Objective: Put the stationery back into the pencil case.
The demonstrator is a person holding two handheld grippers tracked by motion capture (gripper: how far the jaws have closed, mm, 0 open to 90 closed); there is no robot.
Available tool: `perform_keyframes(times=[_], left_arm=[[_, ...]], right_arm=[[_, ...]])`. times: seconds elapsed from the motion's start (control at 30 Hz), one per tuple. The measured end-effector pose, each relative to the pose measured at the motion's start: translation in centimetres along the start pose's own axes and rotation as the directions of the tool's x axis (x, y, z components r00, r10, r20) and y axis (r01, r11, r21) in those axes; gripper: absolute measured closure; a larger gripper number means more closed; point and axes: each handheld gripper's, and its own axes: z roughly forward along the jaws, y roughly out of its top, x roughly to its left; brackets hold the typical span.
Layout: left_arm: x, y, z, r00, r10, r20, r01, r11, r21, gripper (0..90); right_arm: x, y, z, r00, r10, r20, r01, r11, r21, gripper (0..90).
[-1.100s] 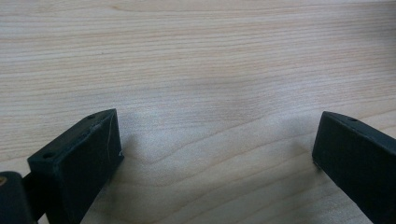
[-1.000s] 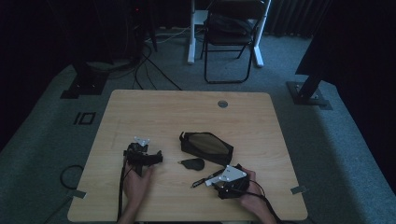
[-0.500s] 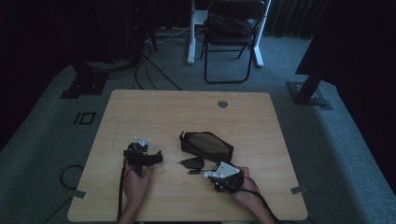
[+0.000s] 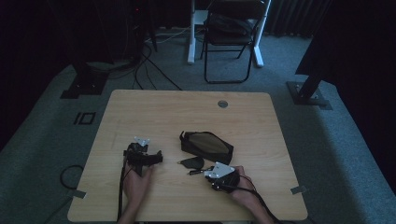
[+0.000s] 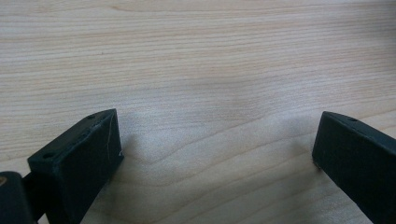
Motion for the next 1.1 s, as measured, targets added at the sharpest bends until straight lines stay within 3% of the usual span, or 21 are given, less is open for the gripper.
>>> perform_keyframes(times=[0.17,0.37,0.8,1.1], left_arm=[[0.0,0.0,0.0,1.0000,0.000,0.000,0.000,1.0000,0.000,1.5],[0.0,0.0,0.0,1.0000,0.000,0.000,0.000,1.0000,0.000,1.5],[0.0,0.0,0.0,1.0000,0.000,0.000,0.000,1.0000,0.000,1.5],[0.0,0.0,0.0,1.0000,0.000,0.000,0.000,1.0000,0.000,1.5]], right_arm=[[0.0,0.1,-0.3,0.9998,0.010,-0.016,-0.010,0.9999,0.010,65.4],[0.1,-0.1,-0.4,0.9990,0.017,-0.041,-0.016,0.9997,0.016,67.8],[-0.1,0.1,0.4,0.9912,0.075,-0.109,-0.071,0.9966,0.042,67.8],[-0.2,0.4,1.0,0.9835,0.119,-0.136,-0.115,0.9927,0.035,61.0]])
